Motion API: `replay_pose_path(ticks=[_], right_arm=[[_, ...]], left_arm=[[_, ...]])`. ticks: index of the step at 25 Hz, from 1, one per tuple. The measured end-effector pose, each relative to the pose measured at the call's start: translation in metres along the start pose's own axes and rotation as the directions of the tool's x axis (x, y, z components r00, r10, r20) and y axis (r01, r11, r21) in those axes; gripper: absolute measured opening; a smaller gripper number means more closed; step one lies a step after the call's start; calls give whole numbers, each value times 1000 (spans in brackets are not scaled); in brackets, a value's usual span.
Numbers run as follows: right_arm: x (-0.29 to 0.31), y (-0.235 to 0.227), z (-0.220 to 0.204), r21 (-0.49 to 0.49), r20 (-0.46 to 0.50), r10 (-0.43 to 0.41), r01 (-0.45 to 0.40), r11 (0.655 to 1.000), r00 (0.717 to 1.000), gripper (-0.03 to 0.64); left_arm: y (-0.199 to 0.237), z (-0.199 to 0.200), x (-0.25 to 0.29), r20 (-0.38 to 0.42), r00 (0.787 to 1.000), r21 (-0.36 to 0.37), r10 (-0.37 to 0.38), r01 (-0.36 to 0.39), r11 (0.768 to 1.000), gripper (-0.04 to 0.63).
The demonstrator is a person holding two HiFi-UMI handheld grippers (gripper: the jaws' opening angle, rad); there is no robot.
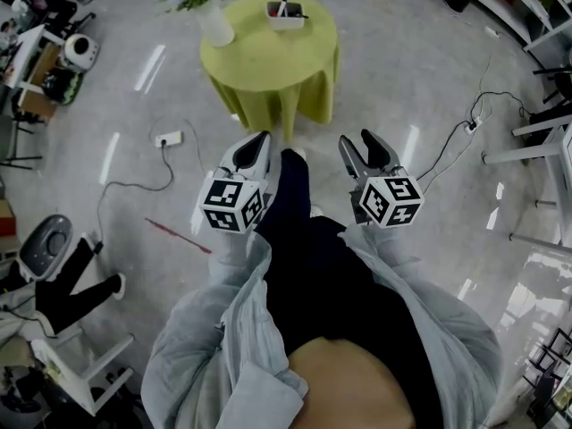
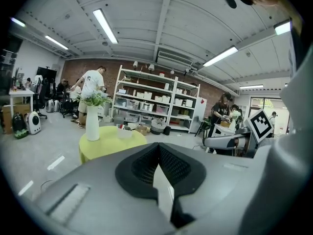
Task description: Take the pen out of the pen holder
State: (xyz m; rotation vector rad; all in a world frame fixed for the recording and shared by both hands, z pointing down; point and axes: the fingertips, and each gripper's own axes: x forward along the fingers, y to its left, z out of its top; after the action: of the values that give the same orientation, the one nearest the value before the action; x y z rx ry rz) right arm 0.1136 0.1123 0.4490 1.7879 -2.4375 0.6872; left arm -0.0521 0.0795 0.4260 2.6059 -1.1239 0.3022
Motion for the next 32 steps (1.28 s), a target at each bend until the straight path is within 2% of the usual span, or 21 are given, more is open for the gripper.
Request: replay_pose_path(ticks=[4,9,16,25,32], right_arm=[[12,-2,-2,-7,-9,12,-12,1000,1000,212],[41,-16,15,-6,-9,13,-13,1000,1000,212],[113,-42,57,-5,-7,14,-14,1000,1000,213],[206,-67,127,-29,40,-7,8,1000,999,216],[256,-90,154,-21,41,-34,35,999,999,218]], left_arm=[[8,-4,13,-4,1000,-6,-5,5,1000,17],[23,15,44,6,1000,2,-17,17,1000,17],[74,56,108,13,1000,3,-18,18,1000,17],[139,120,191,26,999,48,-40,39,998,17],[173,149,243,27,997,50,-76,75,996,17]])
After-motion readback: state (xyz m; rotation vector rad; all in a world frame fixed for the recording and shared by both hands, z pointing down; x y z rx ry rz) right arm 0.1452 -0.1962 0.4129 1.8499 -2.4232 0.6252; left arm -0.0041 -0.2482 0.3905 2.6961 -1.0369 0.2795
